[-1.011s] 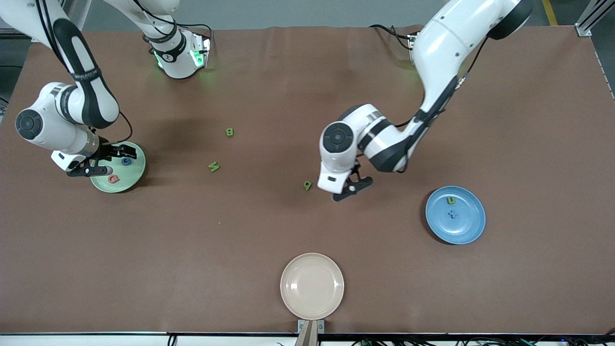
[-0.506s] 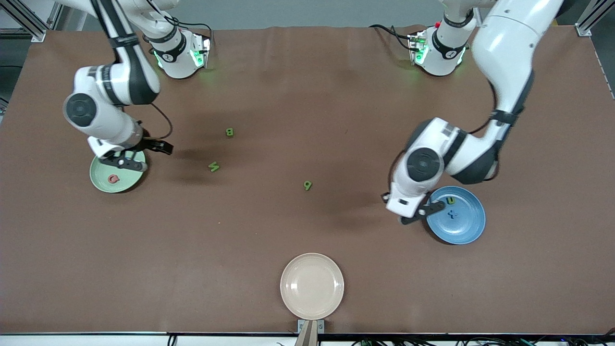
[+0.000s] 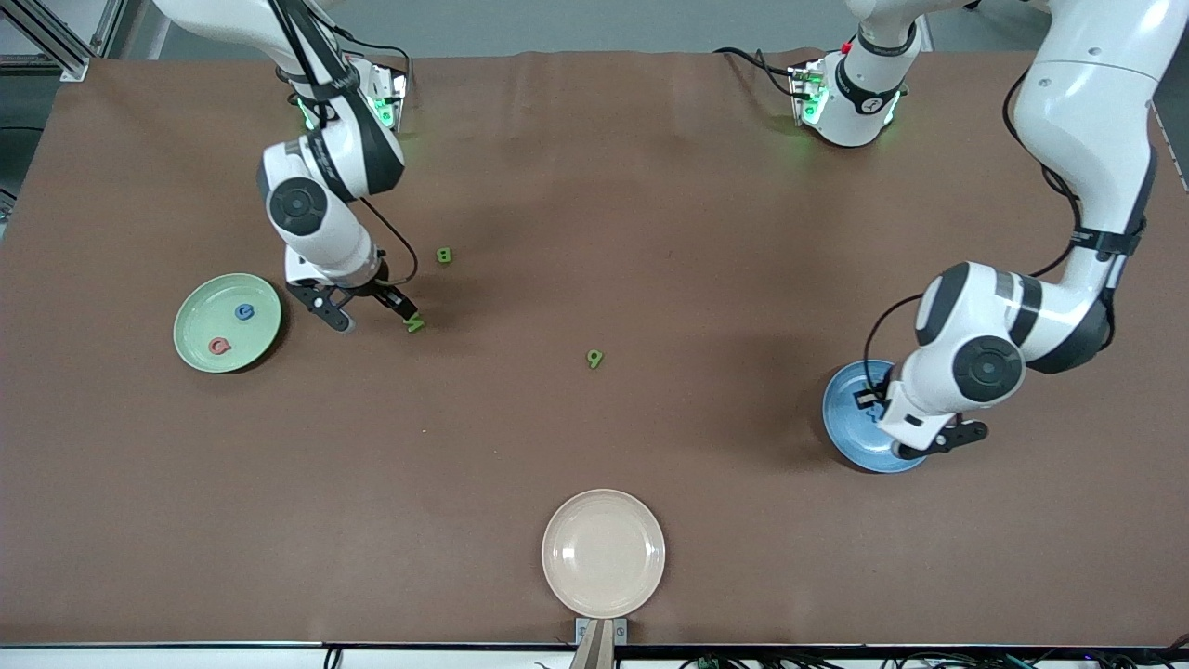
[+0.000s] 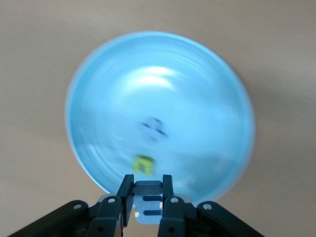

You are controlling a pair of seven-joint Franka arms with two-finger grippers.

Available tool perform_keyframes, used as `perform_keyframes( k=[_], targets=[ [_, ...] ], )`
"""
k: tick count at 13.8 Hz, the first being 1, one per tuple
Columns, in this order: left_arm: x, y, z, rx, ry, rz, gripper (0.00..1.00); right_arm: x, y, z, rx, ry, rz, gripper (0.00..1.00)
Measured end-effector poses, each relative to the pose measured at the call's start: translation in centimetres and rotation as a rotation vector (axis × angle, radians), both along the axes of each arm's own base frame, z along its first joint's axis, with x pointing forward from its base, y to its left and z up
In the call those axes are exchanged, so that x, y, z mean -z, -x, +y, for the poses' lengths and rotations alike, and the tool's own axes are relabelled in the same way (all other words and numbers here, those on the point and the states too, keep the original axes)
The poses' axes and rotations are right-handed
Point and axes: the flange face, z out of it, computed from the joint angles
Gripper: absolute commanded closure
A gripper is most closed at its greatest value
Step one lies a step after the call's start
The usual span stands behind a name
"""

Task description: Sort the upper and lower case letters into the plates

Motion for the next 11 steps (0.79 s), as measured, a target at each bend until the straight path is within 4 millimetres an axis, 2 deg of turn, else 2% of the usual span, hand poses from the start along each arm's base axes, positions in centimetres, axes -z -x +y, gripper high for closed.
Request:
perform_keyframes(
  k=[1,3,4,6,9,11],
  targets=[
    [1.0,-0.1,1.3,0.001,-0.007,0.0,0.62,1.5,0.1,0.6,0.023,-0.004,-0.006,0.05],
    [2.6,-0.2,2.4,0.002,-0.009,0.004,0.17,3.9,0.4,1.6,0.05,-0.012,-0.019,0.09],
    [3.1,-0.2,2.4,0.004,-0.007,0.005,0.0,4.9,0.5,1.8,0.056,-0.015,-0.022,0.12],
    [3.3,-0.2,2.4,0.004,-0.005,0.005,0.0,6.0,0.6,1.8,0.061,-0.016,-0.022,0.18],
    [2.2,-0.8,1.8,-0.007,-0.001,-0.019,0.0,6.1,0.2,1.7,0.068,-0.017,-0.028,0.29],
    [0.5,-1.0,-0.5,-0.037,0.003,-0.042,0.0,5.9,-0.1,1.5,0.073,-0.017,-0.032,0.35]
  ],
)
